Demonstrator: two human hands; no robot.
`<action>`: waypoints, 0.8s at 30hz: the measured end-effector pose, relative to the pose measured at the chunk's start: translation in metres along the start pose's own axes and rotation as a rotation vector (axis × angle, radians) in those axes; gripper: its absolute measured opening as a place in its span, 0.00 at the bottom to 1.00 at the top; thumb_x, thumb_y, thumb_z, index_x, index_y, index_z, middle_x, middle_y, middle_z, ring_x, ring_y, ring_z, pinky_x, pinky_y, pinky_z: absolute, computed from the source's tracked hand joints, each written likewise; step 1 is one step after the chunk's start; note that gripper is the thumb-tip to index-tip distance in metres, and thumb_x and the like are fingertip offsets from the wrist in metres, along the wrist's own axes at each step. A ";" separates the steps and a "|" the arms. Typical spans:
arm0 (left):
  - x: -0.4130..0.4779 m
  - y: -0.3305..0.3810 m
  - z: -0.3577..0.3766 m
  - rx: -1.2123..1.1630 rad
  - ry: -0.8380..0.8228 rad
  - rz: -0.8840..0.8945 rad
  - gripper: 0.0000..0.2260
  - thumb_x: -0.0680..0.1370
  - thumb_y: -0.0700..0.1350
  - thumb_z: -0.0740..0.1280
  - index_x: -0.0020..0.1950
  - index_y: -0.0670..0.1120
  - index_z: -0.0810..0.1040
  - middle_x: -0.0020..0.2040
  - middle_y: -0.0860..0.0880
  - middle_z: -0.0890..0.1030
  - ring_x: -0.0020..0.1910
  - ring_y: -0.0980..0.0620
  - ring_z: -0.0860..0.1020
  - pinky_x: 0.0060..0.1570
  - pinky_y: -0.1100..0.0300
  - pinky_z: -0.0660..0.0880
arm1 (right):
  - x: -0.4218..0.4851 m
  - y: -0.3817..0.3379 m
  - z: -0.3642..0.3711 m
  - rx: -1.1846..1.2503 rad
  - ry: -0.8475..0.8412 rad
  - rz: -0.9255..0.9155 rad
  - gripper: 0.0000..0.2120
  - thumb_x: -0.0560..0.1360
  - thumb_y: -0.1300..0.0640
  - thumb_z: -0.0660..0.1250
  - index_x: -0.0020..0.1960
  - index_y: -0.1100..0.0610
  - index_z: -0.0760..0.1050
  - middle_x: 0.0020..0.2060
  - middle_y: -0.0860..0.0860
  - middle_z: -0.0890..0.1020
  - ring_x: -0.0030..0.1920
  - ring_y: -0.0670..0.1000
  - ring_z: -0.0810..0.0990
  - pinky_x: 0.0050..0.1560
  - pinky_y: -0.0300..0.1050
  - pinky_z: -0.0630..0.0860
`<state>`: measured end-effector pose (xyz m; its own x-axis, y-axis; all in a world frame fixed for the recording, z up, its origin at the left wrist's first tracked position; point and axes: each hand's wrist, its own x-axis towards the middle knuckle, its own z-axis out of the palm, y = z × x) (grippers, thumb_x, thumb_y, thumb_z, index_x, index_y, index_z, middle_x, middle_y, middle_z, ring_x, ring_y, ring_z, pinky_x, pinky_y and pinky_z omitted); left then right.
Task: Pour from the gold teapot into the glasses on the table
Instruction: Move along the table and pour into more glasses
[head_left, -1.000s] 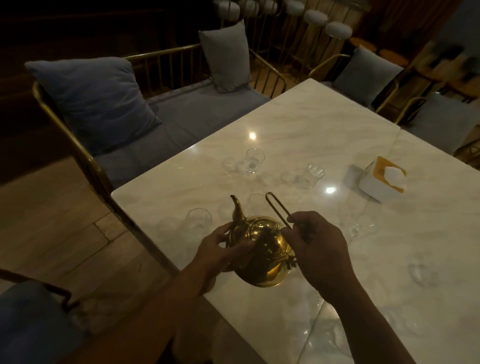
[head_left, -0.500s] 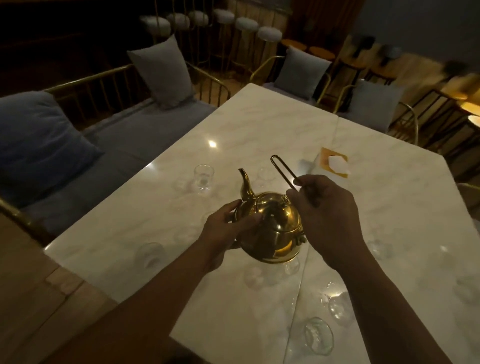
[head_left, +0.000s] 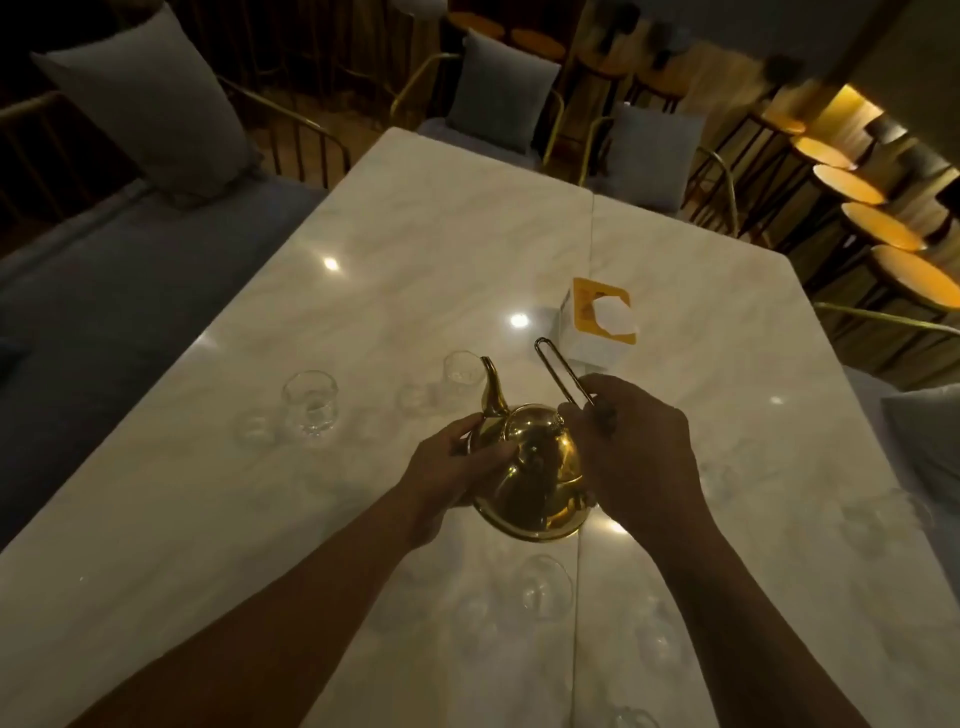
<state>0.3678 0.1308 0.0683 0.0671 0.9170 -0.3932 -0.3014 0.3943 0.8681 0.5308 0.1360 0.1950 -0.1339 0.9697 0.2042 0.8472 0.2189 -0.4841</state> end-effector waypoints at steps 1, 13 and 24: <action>0.009 0.000 -0.002 0.002 -0.005 -0.013 0.19 0.65 0.54 0.79 0.53 0.64 0.81 0.55 0.53 0.84 0.48 0.54 0.84 0.39 0.57 0.81 | 0.006 0.002 0.005 -0.001 -0.008 0.013 0.18 0.76 0.49 0.68 0.63 0.55 0.77 0.46 0.50 0.85 0.40 0.42 0.76 0.47 0.35 0.70; 0.072 -0.019 -0.027 0.007 -0.061 -0.159 0.15 0.70 0.54 0.77 0.54 0.63 0.80 0.55 0.50 0.84 0.51 0.50 0.83 0.39 0.57 0.80 | 0.054 0.012 0.057 -0.067 -0.165 0.132 0.20 0.77 0.50 0.67 0.68 0.54 0.74 0.49 0.51 0.85 0.49 0.49 0.82 0.50 0.37 0.68; 0.092 -0.032 -0.045 0.013 -0.101 -0.210 0.30 0.66 0.64 0.76 0.66 0.57 0.78 0.58 0.49 0.83 0.56 0.47 0.81 0.41 0.55 0.80 | 0.083 0.007 0.079 -0.128 -0.196 0.112 0.19 0.77 0.49 0.67 0.65 0.56 0.76 0.50 0.53 0.85 0.50 0.52 0.83 0.50 0.38 0.69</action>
<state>0.3414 0.2002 -0.0094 0.2220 0.8158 -0.5341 -0.2582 0.5774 0.7746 0.4845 0.2265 0.1414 -0.1217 0.9924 -0.0195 0.9190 0.1053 -0.3799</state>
